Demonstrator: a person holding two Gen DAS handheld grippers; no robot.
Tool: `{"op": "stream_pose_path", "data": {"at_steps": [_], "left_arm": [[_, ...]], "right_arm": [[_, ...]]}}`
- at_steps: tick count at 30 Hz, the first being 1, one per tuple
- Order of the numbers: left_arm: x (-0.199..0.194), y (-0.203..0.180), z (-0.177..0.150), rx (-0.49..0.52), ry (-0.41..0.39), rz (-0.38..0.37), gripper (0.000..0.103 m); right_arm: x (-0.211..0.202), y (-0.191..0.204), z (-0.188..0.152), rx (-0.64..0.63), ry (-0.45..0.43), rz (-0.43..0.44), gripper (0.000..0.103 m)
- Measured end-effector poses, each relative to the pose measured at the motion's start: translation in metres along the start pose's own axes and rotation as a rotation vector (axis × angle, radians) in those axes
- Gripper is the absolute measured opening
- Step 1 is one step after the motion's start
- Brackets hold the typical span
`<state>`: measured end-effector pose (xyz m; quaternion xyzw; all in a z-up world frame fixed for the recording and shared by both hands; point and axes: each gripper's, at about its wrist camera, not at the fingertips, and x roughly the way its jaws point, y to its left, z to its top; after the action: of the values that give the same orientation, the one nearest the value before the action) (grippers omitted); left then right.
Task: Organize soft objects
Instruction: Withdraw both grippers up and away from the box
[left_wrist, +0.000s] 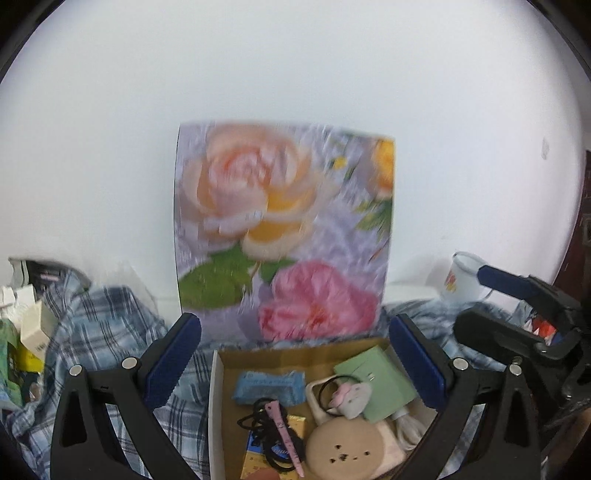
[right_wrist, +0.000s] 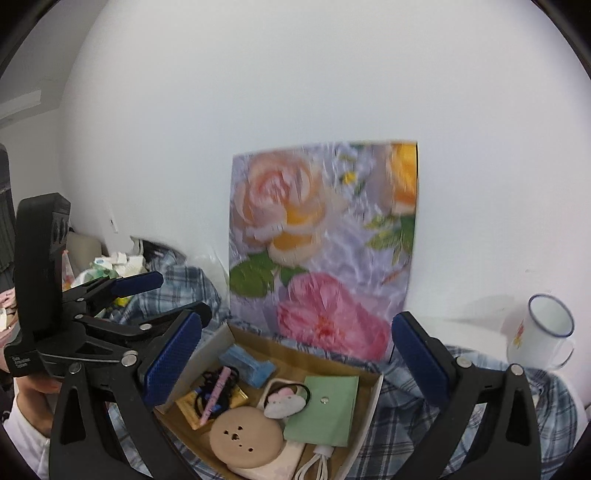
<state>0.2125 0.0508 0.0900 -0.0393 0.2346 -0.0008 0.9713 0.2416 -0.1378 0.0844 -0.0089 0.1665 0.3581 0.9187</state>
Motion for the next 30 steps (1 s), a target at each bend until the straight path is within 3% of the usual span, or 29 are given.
{"op": "stream_pose_path", "data": {"at_steps": [9,19,30], "left_arm": [[-0.066,-0.017,0.028,0.014,-0.124,-0.022,0.103],[-0.148,-0.023,0.049,0.031,-0.258,-0.058,0.103],[-0.214,-0.025,0.035,0.086,-0.301,-0.045,0.103]], "right_arm": [[-0.059,0.021,0.035,-0.006,-0.097,-0.012,0.103],[-0.135,0.066,0.060,-0.115,-0.186,-0.056,0.103],[-0.189,0.106,0.055,-0.194,-0.222,-0.073,0.103]]}}
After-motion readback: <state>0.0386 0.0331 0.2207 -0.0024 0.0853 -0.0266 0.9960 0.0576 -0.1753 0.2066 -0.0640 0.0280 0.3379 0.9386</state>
